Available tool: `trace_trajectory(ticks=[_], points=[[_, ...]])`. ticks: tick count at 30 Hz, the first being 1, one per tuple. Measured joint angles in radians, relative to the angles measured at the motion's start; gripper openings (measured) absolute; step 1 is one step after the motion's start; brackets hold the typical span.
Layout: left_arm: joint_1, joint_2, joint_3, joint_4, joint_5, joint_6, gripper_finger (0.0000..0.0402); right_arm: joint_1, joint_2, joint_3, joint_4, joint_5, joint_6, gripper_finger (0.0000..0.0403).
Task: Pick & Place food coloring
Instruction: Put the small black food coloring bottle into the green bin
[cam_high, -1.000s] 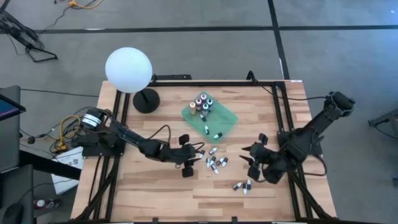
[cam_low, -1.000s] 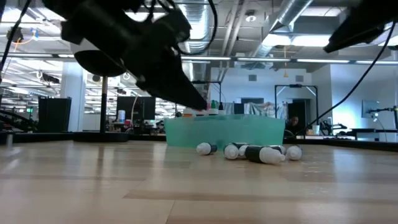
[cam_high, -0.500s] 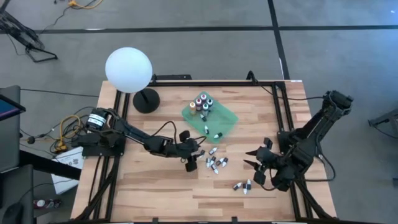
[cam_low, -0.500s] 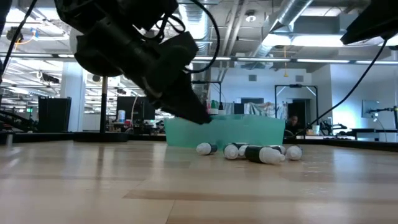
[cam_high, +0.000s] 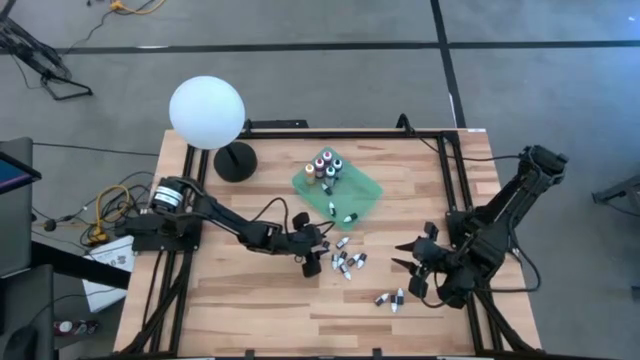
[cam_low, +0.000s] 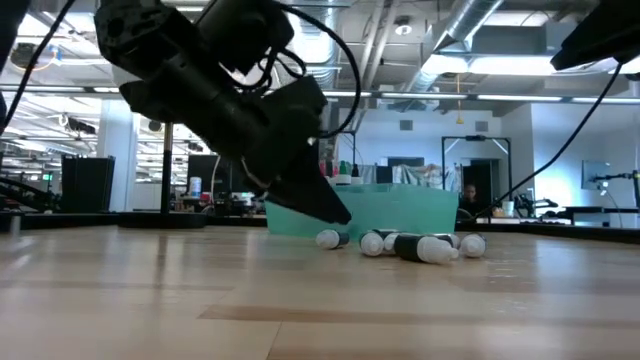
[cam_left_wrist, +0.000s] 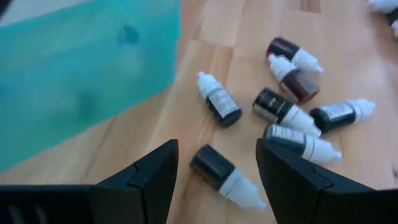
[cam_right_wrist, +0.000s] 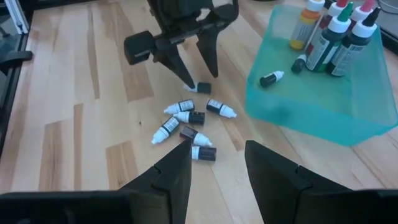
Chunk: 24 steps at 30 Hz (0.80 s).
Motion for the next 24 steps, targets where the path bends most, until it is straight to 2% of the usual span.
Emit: trace_trajectory(ticks=[24], points=[[0.006, 0.027, 0.0, -0.047, -0.015, 0.015, 0.021, 0.0, 0.0, 0.0, -0.001, -0.001, 0.007, 0.0143]])
